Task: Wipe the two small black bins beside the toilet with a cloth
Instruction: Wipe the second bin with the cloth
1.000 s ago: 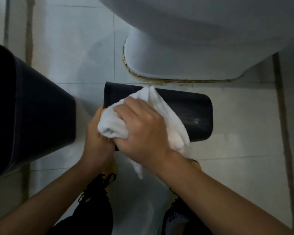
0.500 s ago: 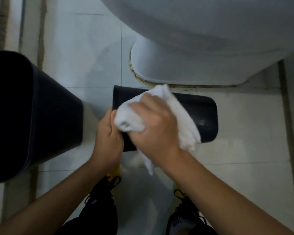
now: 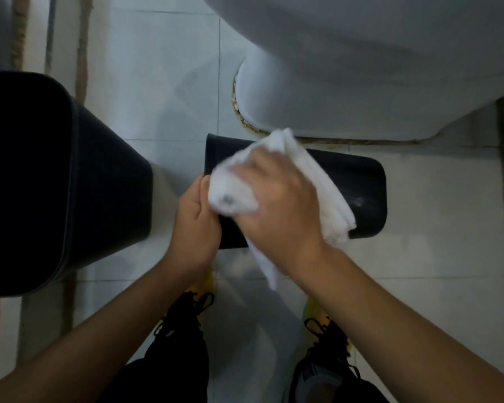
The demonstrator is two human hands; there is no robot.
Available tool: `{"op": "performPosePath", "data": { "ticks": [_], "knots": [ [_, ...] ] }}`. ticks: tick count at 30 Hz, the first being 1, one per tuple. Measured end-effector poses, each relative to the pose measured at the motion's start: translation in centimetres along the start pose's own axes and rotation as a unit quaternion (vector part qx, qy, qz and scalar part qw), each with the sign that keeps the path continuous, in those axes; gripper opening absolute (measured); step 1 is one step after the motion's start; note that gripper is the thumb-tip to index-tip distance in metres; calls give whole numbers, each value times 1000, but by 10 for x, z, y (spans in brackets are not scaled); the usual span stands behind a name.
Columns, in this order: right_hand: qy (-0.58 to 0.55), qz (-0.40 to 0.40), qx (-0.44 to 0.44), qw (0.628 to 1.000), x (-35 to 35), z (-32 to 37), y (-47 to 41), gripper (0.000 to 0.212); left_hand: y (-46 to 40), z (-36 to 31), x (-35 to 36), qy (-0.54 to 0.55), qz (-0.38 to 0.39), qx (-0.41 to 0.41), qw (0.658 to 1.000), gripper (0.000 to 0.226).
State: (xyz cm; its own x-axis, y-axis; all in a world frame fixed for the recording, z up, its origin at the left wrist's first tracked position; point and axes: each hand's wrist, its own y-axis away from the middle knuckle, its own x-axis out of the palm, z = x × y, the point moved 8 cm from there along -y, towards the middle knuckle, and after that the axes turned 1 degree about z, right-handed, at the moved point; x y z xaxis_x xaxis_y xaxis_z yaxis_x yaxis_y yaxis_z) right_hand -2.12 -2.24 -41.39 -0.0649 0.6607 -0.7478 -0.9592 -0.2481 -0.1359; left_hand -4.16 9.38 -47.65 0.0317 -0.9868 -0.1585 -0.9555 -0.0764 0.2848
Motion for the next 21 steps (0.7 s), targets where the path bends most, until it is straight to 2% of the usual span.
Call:
{"op": "performPosePath", "data": {
  "ticks": [3,5,7,9,11,12,13,15,17,21],
  "knots": [
    [-7,37,-79,996,0,9,36,26,-1,3,-3,-7,-26,-19,999,36],
    [7,26,-85,996,-2,7,43,23,8,5,-1,-15,-29,-19,999,37],
    [-9,-1,-44,999,-3,5,31,18,15,3,0,-12,-23,-15,1000,37],
    [-11,-40,47,998,-9,-5,-2,6,19,2,0,-26,-25,-11,999,38],
    [19,-60,144,988,-16,-22,-34,41,21,5,0,-33,-27,-22,999,37],
    [38,-58,155,985,-18,-26,-43,46,20,5,0,-34,-26,-31,999,38],
    [48,-59,134,988,-19,-22,-47,38,18,6,0,-33,-25,-35,999,40],
    [45,-51,43,997,-12,-7,-30,4,12,3,1,-23,-15,-26,999,36],
    [1,-16,-16,1000,1,6,2,14,10,6,1,-6,-5,-18,1000,12],
    [-51,12,-65,996,0,10,20,18,14,29,-4,-69,19,-49,996,24]
  ]
}}
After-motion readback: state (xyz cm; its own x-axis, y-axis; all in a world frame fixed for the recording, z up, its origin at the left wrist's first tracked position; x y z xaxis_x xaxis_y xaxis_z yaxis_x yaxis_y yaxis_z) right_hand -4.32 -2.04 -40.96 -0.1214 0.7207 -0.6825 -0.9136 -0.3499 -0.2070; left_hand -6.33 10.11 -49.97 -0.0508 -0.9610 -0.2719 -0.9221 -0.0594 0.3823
